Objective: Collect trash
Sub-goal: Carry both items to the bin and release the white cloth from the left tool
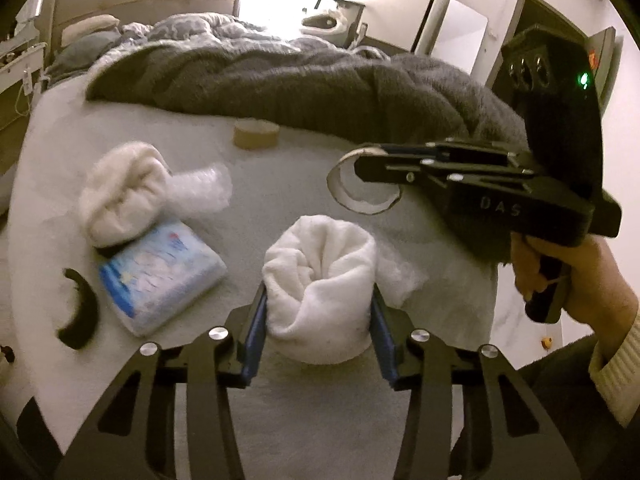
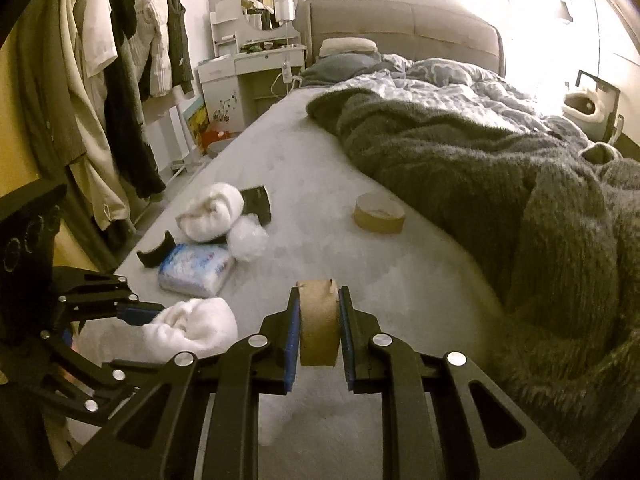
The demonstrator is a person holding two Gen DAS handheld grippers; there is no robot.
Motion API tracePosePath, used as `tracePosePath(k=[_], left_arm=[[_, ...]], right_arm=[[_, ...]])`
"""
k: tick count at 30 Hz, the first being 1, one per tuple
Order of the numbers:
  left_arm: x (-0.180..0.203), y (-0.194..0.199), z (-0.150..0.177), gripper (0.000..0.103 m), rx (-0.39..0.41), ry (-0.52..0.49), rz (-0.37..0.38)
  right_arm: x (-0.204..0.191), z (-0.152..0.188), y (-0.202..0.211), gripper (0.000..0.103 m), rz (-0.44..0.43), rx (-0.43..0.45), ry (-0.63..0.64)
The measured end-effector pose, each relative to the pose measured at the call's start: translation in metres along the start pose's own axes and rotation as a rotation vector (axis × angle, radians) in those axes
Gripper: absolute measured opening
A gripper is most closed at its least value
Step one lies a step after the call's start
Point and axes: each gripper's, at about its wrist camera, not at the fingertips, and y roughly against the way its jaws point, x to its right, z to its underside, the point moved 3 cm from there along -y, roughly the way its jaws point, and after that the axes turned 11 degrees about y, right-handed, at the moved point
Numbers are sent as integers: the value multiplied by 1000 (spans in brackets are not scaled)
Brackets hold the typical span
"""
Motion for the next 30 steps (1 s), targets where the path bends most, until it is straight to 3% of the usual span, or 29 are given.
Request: tracePosePath(k=[10,20,30], left_arm=[[-33,45,-13,49,87,34,-87],[-97,93,-14,49,149,115,-214],[-171,131,5,49,143,237,-326]], right_arm=[[-21,-35,-8,18,-27,49,2],[-68,-79,-26,18,-112,93,14],[-122,-115,-54,18,-200,85,22]])
